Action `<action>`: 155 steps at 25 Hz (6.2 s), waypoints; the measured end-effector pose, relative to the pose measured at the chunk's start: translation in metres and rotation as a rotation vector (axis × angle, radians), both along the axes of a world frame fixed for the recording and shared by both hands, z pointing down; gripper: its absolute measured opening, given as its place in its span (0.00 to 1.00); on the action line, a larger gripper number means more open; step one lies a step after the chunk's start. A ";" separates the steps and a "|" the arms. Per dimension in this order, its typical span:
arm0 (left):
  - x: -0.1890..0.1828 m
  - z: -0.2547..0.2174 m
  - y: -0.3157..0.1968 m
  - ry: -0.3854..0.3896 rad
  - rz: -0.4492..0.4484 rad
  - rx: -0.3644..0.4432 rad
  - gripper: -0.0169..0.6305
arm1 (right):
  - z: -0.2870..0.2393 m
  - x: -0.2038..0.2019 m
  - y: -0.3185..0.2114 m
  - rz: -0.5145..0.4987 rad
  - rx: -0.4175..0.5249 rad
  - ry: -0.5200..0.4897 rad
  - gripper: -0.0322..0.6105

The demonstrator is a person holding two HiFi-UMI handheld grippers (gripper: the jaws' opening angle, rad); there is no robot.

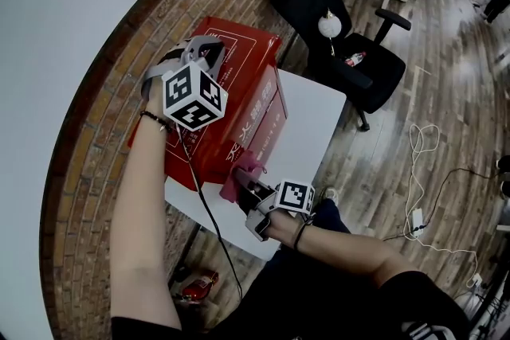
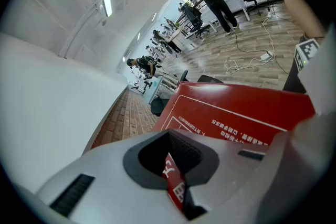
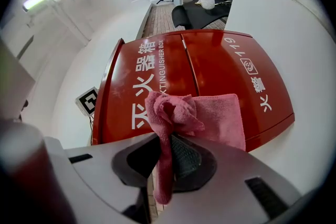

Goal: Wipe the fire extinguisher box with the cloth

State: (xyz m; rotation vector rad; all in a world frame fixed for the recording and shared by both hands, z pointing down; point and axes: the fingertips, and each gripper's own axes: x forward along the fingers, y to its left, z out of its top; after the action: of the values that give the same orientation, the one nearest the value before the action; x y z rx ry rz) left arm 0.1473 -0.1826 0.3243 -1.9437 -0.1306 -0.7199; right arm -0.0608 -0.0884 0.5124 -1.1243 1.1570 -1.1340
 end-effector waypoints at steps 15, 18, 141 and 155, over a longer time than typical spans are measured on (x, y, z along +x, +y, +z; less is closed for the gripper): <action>-0.001 0.000 0.001 0.001 0.000 0.002 0.07 | -0.066 -0.006 0.001 -0.005 0.137 0.056 0.15; -0.001 0.000 0.002 0.001 0.000 0.002 0.07 | -0.077 -0.007 0.001 -0.007 0.161 0.049 0.15; -0.469 -0.012 0.124 0.689 -0.026 -2.020 0.15 | -0.195 -0.208 0.042 -0.929 0.485 0.972 0.24; -0.438 0.010 0.091 0.821 -0.077 -2.259 0.14 | -0.268 -0.073 0.037 -0.323 0.309 1.346 0.09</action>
State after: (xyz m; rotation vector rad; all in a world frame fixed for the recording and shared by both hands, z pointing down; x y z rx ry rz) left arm -0.2911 -0.0918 0.3341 -4.1020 -0.4700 0.8946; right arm -0.1333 -0.0513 0.2443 -1.4857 2.4971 -0.2425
